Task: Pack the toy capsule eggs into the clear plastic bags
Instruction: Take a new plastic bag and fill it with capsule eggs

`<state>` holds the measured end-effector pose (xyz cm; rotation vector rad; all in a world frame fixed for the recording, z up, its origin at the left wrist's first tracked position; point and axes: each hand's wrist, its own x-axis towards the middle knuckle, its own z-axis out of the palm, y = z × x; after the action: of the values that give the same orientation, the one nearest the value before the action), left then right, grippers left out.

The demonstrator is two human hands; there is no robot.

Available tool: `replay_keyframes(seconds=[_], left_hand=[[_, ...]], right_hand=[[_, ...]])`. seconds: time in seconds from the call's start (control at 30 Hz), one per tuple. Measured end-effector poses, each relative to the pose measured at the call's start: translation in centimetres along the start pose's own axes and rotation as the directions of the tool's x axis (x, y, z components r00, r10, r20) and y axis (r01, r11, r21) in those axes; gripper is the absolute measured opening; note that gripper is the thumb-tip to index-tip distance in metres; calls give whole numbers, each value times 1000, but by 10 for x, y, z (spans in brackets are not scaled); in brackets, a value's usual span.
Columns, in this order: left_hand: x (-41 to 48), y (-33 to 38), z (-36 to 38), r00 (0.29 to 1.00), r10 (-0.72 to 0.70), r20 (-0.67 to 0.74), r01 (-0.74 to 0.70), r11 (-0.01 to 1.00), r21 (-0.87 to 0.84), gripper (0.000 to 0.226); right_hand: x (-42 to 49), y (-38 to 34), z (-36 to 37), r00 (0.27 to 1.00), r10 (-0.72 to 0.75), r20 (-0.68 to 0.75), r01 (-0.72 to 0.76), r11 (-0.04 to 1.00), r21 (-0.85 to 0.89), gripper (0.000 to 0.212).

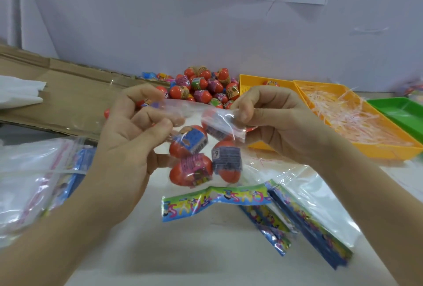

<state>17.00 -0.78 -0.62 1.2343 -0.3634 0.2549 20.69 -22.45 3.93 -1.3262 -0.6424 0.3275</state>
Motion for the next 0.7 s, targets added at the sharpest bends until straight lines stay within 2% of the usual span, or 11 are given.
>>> replay_keyframes(seconds=[0.1, 0.13, 0.23, 0.33, 0.5, 0.63, 0.7], left_hand=[[2, 3, -1, 1000, -21, -13, 21, 998, 64, 66], [2, 2, -2, 1000, -23, -4, 23, 997, 70, 67], [1, 5, -1, 998, -35, 56, 30, 996, 86, 47], [0, 5, 3, 993, -115, 13, 115, 993, -1, 50], [1, 5, 5, 969, -205, -135, 205, 979, -13, 26], [0, 5, 5, 972, -165, -168, 180, 981, 73, 23], [0, 6, 7, 974, -144, -173, 161, 983, 86, 24]], right_hand=[[0, 0, -1, 999, 29, -32, -30, 999, -21, 25], [0, 1, -2, 998, 44, -45, -45, 999, -25, 27], [0, 2, -2, 996, 71, -53, -71, 997, -8, 23], [0, 4, -2, 997, 73, -40, -71, 997, 41, 12], [2, 11, 0, 993, 102, -55, -101, 995, 22, 19], [3, 11, 1, 980, 169, -102, -161, 984, 80, 46], [4, 11, 2, 972, 194, -129, -183, 979, 95, 42]])
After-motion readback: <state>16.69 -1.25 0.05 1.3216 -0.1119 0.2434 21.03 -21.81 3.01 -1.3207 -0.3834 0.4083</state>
